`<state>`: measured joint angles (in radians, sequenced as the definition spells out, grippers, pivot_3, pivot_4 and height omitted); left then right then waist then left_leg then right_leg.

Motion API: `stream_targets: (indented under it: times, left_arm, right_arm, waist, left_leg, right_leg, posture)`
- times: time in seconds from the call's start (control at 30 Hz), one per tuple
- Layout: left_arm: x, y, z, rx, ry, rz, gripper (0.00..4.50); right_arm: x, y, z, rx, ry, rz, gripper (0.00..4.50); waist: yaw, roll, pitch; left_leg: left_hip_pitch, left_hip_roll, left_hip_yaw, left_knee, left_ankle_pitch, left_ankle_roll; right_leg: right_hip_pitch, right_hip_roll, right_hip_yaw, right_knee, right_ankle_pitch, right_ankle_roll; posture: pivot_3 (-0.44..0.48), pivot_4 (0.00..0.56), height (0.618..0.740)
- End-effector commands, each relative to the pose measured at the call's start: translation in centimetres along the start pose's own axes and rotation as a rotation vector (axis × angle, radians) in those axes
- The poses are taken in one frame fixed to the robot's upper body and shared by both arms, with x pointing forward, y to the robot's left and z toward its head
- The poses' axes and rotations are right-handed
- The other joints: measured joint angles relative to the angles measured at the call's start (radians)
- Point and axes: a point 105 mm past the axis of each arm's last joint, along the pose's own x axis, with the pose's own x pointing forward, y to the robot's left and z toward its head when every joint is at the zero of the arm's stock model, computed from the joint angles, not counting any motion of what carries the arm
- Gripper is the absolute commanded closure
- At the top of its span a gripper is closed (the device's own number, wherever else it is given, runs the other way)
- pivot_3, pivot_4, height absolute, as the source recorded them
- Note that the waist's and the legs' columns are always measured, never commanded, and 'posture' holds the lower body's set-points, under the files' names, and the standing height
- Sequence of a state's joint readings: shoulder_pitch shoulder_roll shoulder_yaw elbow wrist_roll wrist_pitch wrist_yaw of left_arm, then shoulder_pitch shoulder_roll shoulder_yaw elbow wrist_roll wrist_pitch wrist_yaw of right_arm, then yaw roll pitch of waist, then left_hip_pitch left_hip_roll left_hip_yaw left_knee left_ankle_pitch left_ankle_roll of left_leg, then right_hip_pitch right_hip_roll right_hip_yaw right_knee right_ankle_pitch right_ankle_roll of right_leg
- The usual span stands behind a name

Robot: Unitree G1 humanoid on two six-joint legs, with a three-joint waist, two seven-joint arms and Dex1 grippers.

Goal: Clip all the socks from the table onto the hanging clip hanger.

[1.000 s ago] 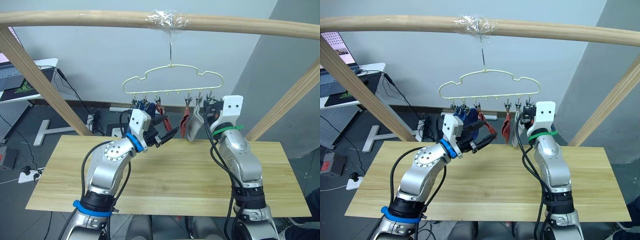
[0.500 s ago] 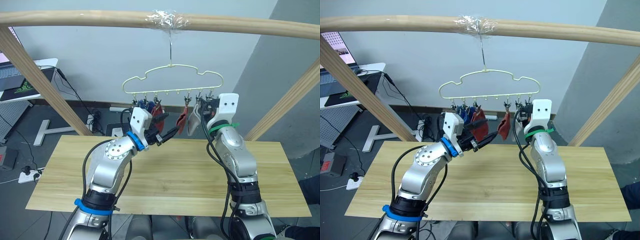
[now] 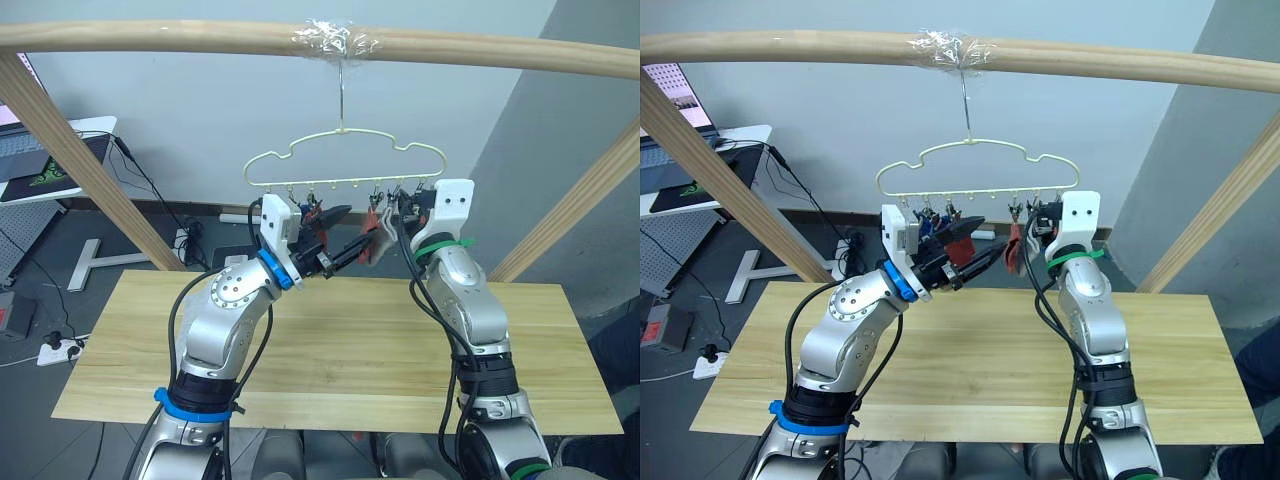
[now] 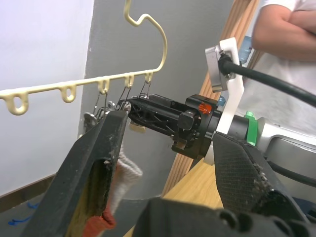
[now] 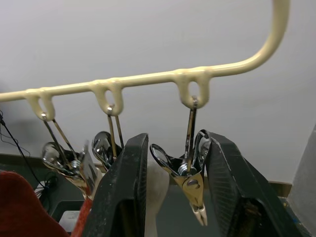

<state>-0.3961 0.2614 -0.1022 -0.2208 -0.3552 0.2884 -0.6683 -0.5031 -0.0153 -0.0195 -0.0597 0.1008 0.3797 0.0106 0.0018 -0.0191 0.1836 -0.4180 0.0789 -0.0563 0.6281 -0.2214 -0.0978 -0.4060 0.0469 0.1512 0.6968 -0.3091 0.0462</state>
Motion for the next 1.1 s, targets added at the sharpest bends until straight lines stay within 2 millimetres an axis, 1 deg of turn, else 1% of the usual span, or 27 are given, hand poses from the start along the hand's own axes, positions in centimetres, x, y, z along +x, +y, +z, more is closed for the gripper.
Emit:
stream_targets:
  times: [0.03,0.13,0.23,0.33,0.37,0.63,0.9,0.97,1.03,1.07,1.1]
  left_arm:
    - [0.3,-0.4,1.6,0.023,-0.053,-0.023,1.36]
    - [0.4,-0.6,1.6,0.020,-0.055,-0.027,1.36]
    - [0.3,-0.9,1.6,0.012,-0.056,-0.032,1.36]
    - [0.2,-1.2,1.4,0.007,-0.052,-0.030,1.36]
    - [0.1,-1.3,1.3,0.006,-0.051,-0.030,1.36]
    - [-0.5,-1.5,0.4,0.008,-0.026,-0.007,1.36]
    - [-0.4,-1.6,0.5,0.011,-0.031,-0.006,1.36]
    - [-0.3,-1.4,0.6,0.016,-0.035,-0.005,1.36]
    - [-0.2,-1.5,0.7,0.016,-0.036,-0.012,1.36]
    - [-0.2,-1.6,0.7,0.015,-0.036,-0.016,1.36]
    - [-0.1,-1.6,0.7,0.014,-0.036,-0.019,1.36]
  right_arm:
    - [0.2,0.1,1.8,0.000,-0.071,0.009,2.80]
    - [0.2,0.1,1.8,-0.004,-0.068,0.011,2.80]
    - [0.2,0.0,1.7,-0.005,-0.065,0.012,3.39]
    - [0.1,0.0,1.5,-0.012,-0.063,0.020,4.32]
    - [0.1,0.0,1.5,-0.013,-0.063,0.021,4.40]
    - [-0.1,-0.4,1.4,-0.027,-0.055,0.016,4.40]
    - [-0.2,-0.3,1.0,-0.041,-0.032,0.032,4.40]
    - [-0.2,0.1,0.9,-0.025,-0.033,0.046,3.68]
    - [-0.1,0.1,0.9,-0.022,-0.031,0.046,3.09]
    - [-0.1,0.1,0.9,-0.024,-0.030,0.042,2.63]
    - [-0.1,0.1,0.9,-0.027,-0.030,0.039,2.34]
  waist:
    - [0.000,0.000,0.000]
    - [0.000,0.000,0.000]
    - [0.000,0.000,0.000]
    - [0.000,0.000,0.000]
    - [0.000,0.000,0.000]
    - [0.000,0.000,0.000]
    - [0.001,0.000,0.000]
    - [0.001,0.000,0.000]
    - [0.001,0.000,0.000]
    - [0.001,0.000,0.000]
    - [0.001,0.000,0.000]
  left_leg:
    - [0.000,0.000,0.000,0.000,0.000,0.000]
    - [0.000,0.000,0.000,0.000,0.000,0.000]
    - [0.000,0.000,0.000,0.000,0.000,0.000]
    - [0.000,0.000,0.000,0.000,0.000,0.000]
    - [0.000,0.000,0.000,0.000,0.000,0.000]
    - [0.000,0.000,0.000,0.000,0.000,0.000]
    - [0.000,0.000,0.000,0.000,0.000,0.000]
    - [0.000,0.000,0.000,0.000,0.000,0.000]
    - [0.000,0.000,0.000,0.000,0.000,0.000]
    - [0.000,0.000,0.000,0.000,0.000,0.000]
    - [0.000,0.000,0.000,0.000,0.000,0.000]
  right_leg:
    - [0.000,0.000,0.000,0.000,0.000,0.000]
    - [0.000,0.000,0.000,0.000,0.000,0.000]
    - [0.000,0.000,0.000,0.000,0.000,0.000]
    - [0.000,0.000,0.000,0.000,0.000,0.000]
    - [0.000,0.000,0.000,0.000,0.000,0.000]
    - [0.000,0.000,0.000,0.000,0.000,0.000]
    - [0.000,0.000,0.000,0.000,0.000,0.000]
    - [0.000,0.000,0.000,0.000,0.000,0.000]
    - [0.000,0.000,0.000,0.000,0.000,0.000]
    - [0.000,0.000,0.000,0.000,0.000,0.000]
    - [0.000,0.000,0.000,0.000,0.000,0.000]
  posture:
    - [0.137,0.152,0.740]
    - [0.137,0.152,0.740]
    - [0.137,0.152,0.740]
    - [0.135,0.150,0.740]
    - [0.135,0.150,0.740]
    - [0.139,0.150,0.740]
    - [0.140,0.151,0.740]
    - [0.140,0.151,0.740]
    - [0.140,0.151,0.740]
    - [0.138,0.155,0.740]
    - [0.138,0.155,0.740]
